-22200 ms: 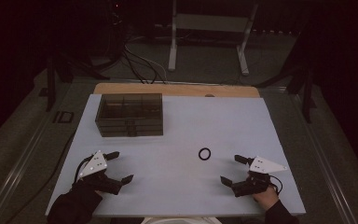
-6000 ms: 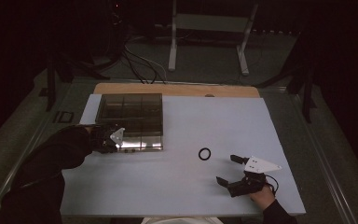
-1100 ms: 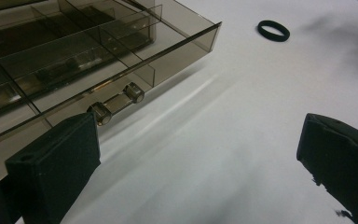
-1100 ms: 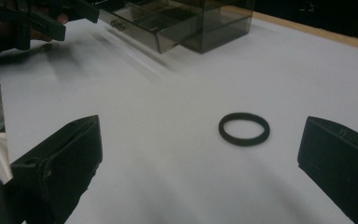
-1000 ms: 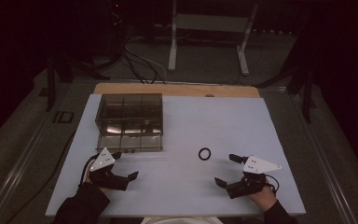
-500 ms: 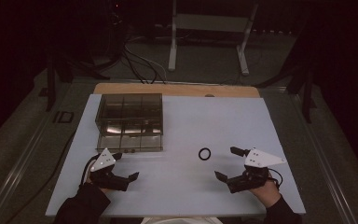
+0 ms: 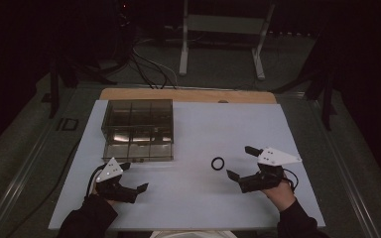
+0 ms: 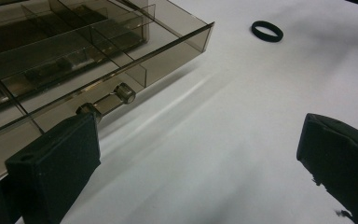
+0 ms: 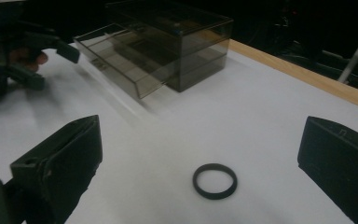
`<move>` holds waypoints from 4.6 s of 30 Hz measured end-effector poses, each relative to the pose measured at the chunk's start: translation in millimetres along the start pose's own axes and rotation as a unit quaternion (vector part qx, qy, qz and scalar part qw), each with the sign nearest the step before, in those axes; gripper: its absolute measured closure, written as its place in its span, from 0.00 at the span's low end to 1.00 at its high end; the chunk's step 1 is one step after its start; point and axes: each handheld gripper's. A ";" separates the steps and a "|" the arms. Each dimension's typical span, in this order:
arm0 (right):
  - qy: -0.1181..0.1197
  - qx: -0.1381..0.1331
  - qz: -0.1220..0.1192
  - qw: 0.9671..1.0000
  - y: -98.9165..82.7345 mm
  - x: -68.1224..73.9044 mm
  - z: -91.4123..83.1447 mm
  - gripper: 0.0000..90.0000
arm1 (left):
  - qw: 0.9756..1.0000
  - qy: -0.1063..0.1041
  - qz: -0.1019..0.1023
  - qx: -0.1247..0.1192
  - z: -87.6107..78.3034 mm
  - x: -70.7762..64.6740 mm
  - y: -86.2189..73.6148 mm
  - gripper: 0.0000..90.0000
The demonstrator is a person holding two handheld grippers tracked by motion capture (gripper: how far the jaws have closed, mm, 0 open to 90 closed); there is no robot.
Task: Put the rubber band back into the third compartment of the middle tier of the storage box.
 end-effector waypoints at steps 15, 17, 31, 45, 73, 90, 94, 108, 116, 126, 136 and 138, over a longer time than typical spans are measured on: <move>-0.015 -0.001 0.030 0.999 7.7 -26.2 17.0 0.00 | 1.000 0.000 -0.003 -0.001 -0.2 0.3 -0.2 0.01; -0.012 -0.004 0.037 0.999 7.5 -28.2 17.9 0.00 | 1.000 0.000 -0.003 -0.001 -0.3 0.4 -0.1 0.01; -0.027 0.010 0.059 0.998 4.0 -51.3 33.9 0.00 | 1.000 0.000 -0.001 0.000 0.1 0.1 -0.4 0.01; -0.035 0.059 0.065 0.996 -15.7 -62.7 57.6 0.00 | 1.000 -0.002 0.002 0.002 0.6 -1.0 -0.4 0.01; -0.034 0.168 0.064 0.983 -45.1 -58.5 89.4 0.65 | 1.000 -0.004 0.005 0.005 1.4 -1.3 -1.0 0.01; -0.043 0.190 0.079 0.978 -48.5 -61.9 97.6 0.90 | 1.000 -0.006 0.010 0.009 1.9 -2.3 -1.4 0.01; -0.049 0.193 0.079 0.977 -48.0 -61.7 98.0 0.96 | 1.000 -0.007 0.009 0.008 1.8 -2.1 -1.4 0.01; -0.052 0.173 0.090 0.979 -37.0 -60.4 88.3 0.98 | 1.000 -0.005 0.010 0.008 1.8 -2.2 -1.3 0.01; -0.052 0.162 0.085 0.982 -28.6 -56.1 81.9 0.98 | 1.000 -0.006 0.011 0.009 1.7 -2.4 -1.2 0.01; -0.050 0.160 0.078 0.983 -21.8 -51.1 79.9 0.97 | 1.000 -0.007 0.010 0.008 1.7 -2.3 -1.1 0.01; -0.035 0.168 0.065 0.983 -14.2 -43.9 82.4 0.98 | 1.000 -0.008 0.010 0.009 2.0 -2.5 -1.3 0.01; -0.032 0.168 0.063 0.983 -11.9 -42.7 83.4 0.98 | 1.000 -0.007 0.010 0.009 2.2 -2.5 -1.3 0.01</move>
Point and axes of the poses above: each handheld gripper's, and its own axes: z roughly forward along the jaws, y roughly out of its top, x roughly to its left, and after that the axes turned 12 degrees about y, right-handed
